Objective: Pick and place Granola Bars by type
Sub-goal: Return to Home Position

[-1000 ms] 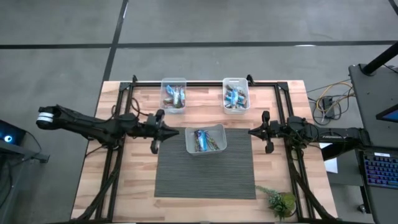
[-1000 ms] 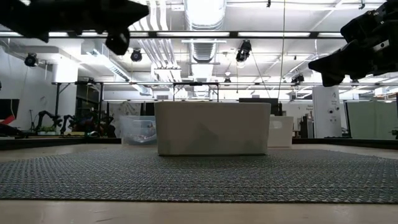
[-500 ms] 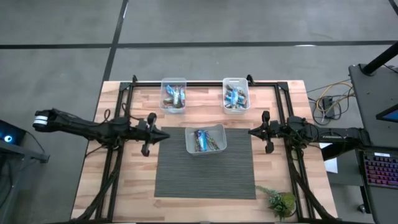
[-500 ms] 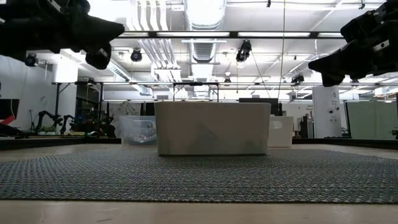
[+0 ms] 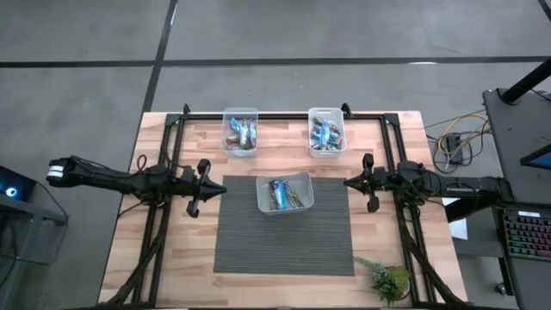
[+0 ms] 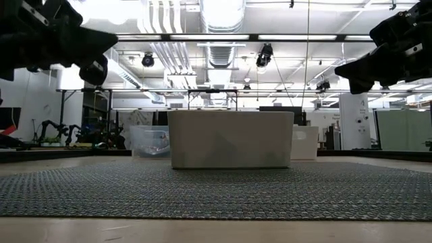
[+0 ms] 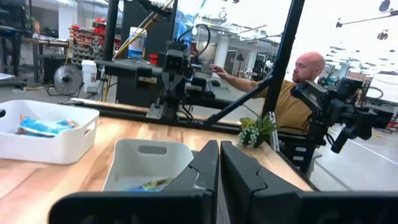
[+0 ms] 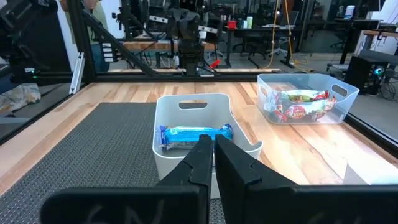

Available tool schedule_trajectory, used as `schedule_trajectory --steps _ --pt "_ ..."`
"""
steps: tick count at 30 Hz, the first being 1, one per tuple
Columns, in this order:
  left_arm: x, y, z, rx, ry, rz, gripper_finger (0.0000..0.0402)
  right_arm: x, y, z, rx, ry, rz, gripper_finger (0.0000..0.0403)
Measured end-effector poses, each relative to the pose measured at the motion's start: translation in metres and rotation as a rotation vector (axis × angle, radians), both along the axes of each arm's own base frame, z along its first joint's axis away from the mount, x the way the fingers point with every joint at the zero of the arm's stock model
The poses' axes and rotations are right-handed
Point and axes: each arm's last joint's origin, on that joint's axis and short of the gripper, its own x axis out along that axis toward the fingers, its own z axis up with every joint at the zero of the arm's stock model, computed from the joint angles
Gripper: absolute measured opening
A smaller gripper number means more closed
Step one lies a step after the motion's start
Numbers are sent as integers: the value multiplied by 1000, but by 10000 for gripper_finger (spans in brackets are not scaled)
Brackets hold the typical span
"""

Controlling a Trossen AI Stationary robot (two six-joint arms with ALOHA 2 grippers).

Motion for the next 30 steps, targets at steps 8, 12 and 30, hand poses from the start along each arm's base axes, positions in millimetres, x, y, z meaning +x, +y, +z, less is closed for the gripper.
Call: schedule_trajectory --steps 8,12,30 --pt "-4 1 -9 19 40 4 0 0 0 0 0 0 0 9" --pt "-7 1 -10 38 55 3 0 0 0 0 0 0 0 9" --pt "-23 2 -15 43 97 2 0 0 0 0 0 0 0 9"
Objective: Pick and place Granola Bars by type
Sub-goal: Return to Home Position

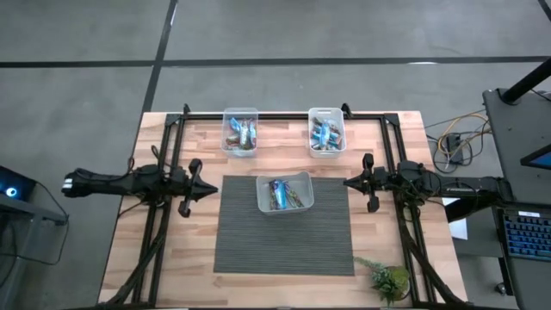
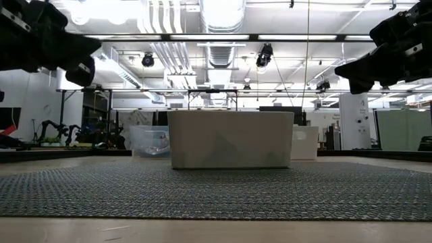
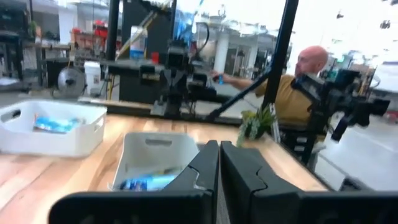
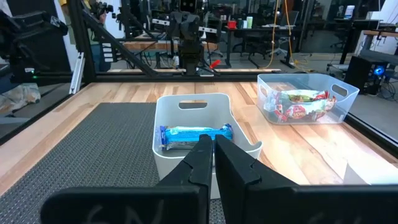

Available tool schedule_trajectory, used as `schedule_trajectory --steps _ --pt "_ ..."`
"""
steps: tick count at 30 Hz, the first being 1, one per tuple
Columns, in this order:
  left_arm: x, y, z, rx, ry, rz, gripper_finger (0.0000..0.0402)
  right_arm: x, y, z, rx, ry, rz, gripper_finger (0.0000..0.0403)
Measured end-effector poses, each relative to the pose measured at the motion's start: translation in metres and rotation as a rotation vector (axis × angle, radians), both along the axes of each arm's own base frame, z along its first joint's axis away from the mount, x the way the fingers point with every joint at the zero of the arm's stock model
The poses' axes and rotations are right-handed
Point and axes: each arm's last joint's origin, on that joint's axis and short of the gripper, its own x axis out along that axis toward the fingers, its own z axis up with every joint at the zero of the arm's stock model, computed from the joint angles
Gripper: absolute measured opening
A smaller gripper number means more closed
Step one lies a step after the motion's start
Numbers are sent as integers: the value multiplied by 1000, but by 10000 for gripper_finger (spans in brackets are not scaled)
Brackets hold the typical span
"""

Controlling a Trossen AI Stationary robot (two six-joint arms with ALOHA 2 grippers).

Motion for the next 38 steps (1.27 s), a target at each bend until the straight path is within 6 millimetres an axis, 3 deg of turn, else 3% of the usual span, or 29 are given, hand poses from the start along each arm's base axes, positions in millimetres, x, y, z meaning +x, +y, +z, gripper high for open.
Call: schedule_trajectory --steps 15,38 --pt "-8 1 -5 22 27 34 0 0 0 0 0 0 0 9" --pt "-6 1 -9 21 83 37 0 0 0 0 0 0 0 9"
